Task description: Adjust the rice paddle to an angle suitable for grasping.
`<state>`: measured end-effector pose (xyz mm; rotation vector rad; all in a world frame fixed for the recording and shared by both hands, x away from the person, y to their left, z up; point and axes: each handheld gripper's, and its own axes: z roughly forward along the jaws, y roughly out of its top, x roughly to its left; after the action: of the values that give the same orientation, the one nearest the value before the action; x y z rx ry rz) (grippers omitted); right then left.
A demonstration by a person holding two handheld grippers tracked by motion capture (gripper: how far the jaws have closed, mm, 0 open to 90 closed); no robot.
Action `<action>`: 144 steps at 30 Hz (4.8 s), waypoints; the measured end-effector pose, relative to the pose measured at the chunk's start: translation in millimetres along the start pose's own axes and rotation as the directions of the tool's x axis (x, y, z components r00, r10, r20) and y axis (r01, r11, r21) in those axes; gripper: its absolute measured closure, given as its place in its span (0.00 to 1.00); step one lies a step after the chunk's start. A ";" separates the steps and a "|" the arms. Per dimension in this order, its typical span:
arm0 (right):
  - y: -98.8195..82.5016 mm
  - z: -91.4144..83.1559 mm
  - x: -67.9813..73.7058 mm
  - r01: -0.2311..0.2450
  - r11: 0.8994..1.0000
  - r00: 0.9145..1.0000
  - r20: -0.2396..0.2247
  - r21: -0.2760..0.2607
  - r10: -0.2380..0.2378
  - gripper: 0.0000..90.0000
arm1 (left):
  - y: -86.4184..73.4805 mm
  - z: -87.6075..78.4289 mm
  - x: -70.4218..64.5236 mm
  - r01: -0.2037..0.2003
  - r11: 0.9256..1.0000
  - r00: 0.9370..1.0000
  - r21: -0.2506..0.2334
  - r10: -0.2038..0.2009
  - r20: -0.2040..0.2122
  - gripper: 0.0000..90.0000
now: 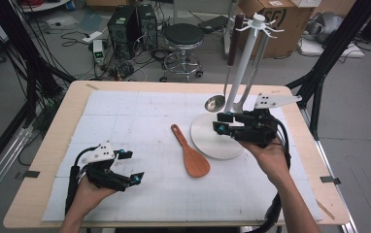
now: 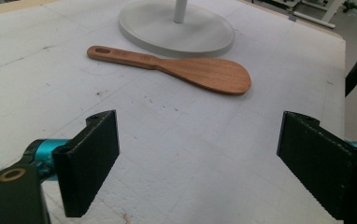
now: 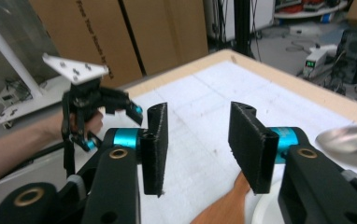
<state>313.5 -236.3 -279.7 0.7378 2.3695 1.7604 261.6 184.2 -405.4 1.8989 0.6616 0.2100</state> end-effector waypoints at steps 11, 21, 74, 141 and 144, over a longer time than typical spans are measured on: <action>-27.1 18.2 1.3 -0.021 0.999 1.000 0.015 0.049 0.020 0.87 | -0.2 3.6 -2.7 -0.004 1.000 1.000 0.011 0.004 0.004 0.15; -43.2 34.7 -0.4 -0.025 0.995 1.000 0.010 0.096 0.024 0.99 | -0.8 4.6 -2.7 -0.009 1.000 1.000 0.016 0.009 0.005 0.15; -136.9 77.5 -1.8 -0.111 0.961 0.993 0.065 0.255 0.098 0.99 | -1.1 4.5 -3.3 -0.009 1.000 1.000 0.015 0.009 0.003 0.15; -139.8 85.7 -3.0 -0.076 0.942 0.996 0.072 0.327 0.055 0.83 | -1.3 2.7 -2.3 -0.007 1.000 1.000 0.015 0.007 0.001 0.15; -136.5 91.3 -1.5 -0.064 0.948 0.997 0.057 0.312 0.049 0.78 | -1.5 2.4 -1.9 -0.006 1.000 1.000 0.013 0.006 0.002 0.15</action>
<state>303.7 -186.4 -435.8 0.8824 2.6520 1.3785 260.5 181.7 -407.5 1.9137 0.6581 0.2080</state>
